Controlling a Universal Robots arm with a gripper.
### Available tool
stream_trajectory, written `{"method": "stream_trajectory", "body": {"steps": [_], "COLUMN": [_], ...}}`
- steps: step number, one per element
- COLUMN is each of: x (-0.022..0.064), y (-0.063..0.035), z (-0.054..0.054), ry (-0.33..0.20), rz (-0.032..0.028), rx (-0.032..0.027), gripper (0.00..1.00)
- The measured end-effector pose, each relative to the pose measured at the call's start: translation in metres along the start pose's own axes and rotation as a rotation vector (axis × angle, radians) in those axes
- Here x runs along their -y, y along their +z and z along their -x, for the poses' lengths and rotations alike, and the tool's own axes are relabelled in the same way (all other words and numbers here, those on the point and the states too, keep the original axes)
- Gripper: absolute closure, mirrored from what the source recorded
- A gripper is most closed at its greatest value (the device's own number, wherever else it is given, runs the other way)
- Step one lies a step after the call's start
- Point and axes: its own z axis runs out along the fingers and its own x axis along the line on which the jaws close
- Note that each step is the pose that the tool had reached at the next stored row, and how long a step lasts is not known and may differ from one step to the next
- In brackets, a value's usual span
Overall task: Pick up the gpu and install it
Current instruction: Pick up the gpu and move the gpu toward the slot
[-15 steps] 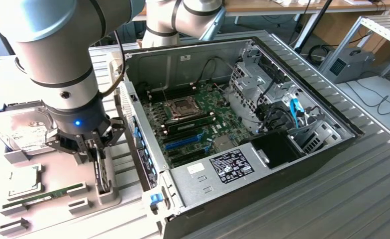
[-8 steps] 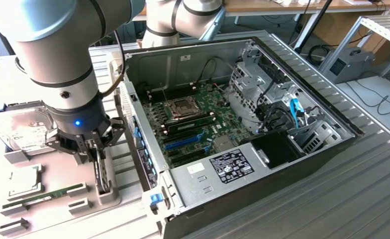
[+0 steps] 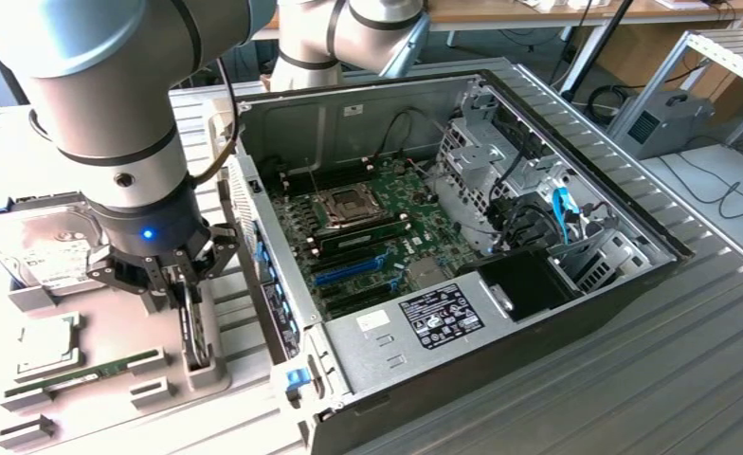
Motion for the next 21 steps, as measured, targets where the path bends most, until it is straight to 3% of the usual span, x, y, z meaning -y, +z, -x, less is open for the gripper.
{"method": "stream_trajectory", "body": {"steps": [19, 21], "x": [0.0, 0.0], "y": [0.0, 0.0], "z": [0.0, 0.0], "ry": [0.0, 0.0], "rz": [-0.0129, -0.0164], "rx": [0.0009, 0.0012], "gripper": [0.74, 0.74]}}
